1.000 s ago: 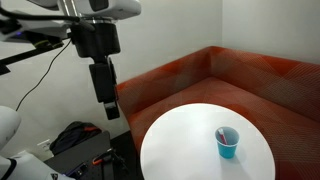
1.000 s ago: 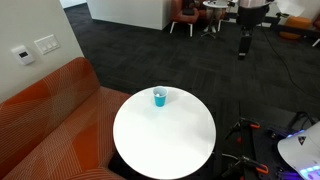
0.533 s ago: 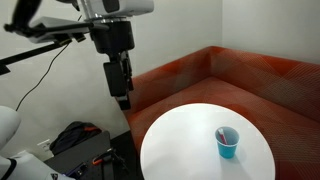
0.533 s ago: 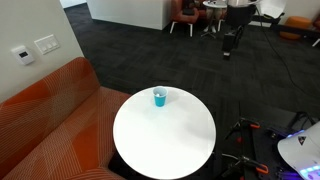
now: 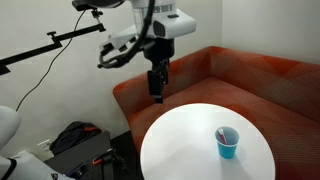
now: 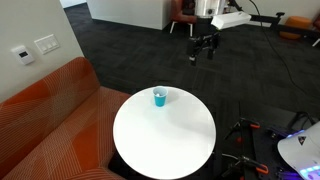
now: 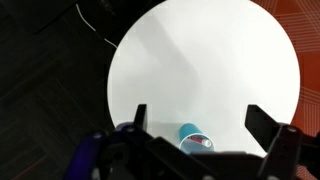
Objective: Put the marker on the table
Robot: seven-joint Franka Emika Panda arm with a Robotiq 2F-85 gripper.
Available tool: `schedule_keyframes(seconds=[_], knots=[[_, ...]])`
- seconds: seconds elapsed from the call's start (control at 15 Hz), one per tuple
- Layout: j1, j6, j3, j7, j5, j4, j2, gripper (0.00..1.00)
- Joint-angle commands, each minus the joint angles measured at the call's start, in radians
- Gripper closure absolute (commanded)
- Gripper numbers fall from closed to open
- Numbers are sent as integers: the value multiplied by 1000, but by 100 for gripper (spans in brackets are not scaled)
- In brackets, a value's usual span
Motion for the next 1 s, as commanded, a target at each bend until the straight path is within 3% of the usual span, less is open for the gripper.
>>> schedule_keyframes(seconds=[0.0,0.13,0.47,0.93], knots=[[4,56,-5,93,68,85,123,0],[7,59,-7,61,52,45,90,0],[9,73,-10,65,72,81,145,0],[-11,169,-49,236,266,130,226,0]])
